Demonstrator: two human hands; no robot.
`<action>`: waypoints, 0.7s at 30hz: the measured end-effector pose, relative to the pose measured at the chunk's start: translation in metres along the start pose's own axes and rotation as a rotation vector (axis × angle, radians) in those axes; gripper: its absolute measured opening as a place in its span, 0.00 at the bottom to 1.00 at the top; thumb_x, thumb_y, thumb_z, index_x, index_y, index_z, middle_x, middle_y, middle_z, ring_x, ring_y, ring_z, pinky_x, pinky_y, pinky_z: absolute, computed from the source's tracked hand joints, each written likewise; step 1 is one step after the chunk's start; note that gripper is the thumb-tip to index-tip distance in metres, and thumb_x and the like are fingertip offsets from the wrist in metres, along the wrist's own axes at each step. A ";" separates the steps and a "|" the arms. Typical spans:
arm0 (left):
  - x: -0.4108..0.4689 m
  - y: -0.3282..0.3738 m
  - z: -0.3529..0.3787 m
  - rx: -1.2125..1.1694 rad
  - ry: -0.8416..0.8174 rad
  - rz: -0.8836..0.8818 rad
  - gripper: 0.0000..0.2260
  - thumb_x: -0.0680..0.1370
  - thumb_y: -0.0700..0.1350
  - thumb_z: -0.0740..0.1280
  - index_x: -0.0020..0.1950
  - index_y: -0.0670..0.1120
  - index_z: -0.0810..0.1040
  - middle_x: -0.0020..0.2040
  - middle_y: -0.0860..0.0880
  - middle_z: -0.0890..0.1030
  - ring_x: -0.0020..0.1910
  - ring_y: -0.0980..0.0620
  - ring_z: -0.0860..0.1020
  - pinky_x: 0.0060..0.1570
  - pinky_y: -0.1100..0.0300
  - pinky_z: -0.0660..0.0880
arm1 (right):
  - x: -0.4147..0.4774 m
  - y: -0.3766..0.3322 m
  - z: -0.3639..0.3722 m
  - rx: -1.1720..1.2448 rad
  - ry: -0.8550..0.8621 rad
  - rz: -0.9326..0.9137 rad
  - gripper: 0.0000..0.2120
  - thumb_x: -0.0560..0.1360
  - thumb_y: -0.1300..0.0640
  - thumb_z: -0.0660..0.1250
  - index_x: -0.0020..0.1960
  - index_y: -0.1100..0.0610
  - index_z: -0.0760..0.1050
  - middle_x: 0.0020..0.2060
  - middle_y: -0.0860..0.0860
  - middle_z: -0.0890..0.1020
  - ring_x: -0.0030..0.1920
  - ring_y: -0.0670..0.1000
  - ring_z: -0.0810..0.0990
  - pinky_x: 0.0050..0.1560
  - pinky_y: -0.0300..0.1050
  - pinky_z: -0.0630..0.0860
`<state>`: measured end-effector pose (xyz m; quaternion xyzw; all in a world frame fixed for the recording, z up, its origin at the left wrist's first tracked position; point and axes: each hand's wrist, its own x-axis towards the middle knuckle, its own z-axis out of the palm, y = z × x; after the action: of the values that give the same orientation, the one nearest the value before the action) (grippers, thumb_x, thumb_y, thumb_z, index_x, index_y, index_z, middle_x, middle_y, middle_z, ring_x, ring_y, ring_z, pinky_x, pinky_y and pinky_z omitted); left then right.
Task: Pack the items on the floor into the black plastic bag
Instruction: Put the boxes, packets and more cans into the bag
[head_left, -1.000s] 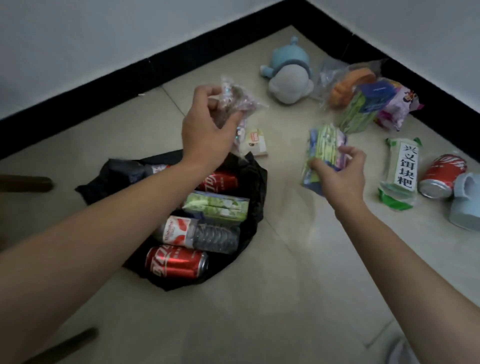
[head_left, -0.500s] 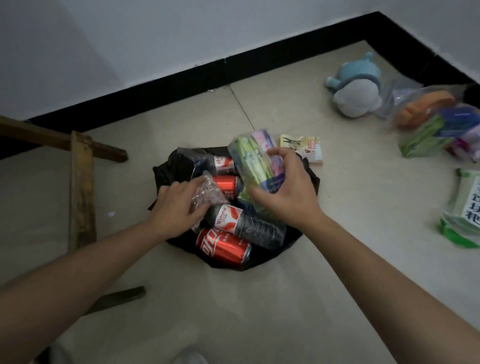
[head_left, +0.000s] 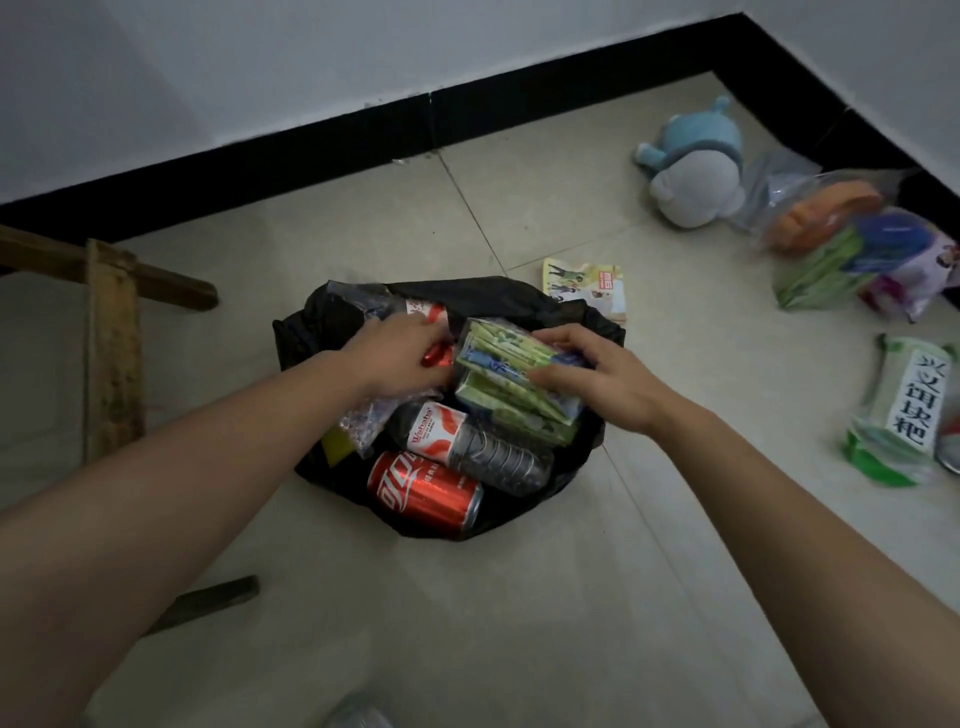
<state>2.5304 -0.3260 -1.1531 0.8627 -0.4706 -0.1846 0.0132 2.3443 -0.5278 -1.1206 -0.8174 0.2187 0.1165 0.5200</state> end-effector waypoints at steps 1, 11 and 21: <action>0.002 0.000 0.004 0.046 -0.038 -0.007 0.27 0.77 0.64 0.61 0.72 0.53 0.67 0.67 0.46 0.73 0.66 0.43 0.71 0.64 0.42 0.67 | 0.001 0.001 -0.005 0.009 -0.026 0.010 0.21 0.74 0.42 0.70 0.66 0.39 0.73 0.58 0.43 0.79 0.56 0.46 0.79 0.56 0.44 0.75; -0.001 -0.008 0.013 0.164 0.056 -0.076 0.28 0.78 0.67 0.55 0.76 0.56 0.61 0.71 0.48 0.71 0.68 0.44 0.68 0.65 0.44 0.65 | 0.017 0.000 0.002 -0.409 -0.091 0.003 0.21 0.81 0.45 0.52 0.71 0.46 0.71 0.64 0.51 0.77 0.62 0.53 0.73 0.61 0.48 0.69; 0.001 -0.006 0.008 0.162 0.075 -0.203 0.29 0.79 0.67 0.54 0.76 0.53 0.63 0.69 0.44 0.72 0.67 0.42 0.70 0.66 0.43 0.65 | 0.030 0.022 0.059 -0.743 0.225 0.112 0.29 0.81 0.36 0.43 0.66 0.53 0.70 0.57 0.58 0.78 0.58 0.61 0.75 0.55 0.54 0.71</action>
<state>2.5331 -0.3222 -1.1625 0.9104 -0.3935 -0.1139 -0.0579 2.3622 -0.4897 -1.1757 -0.9444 0.2618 0.1256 0.1542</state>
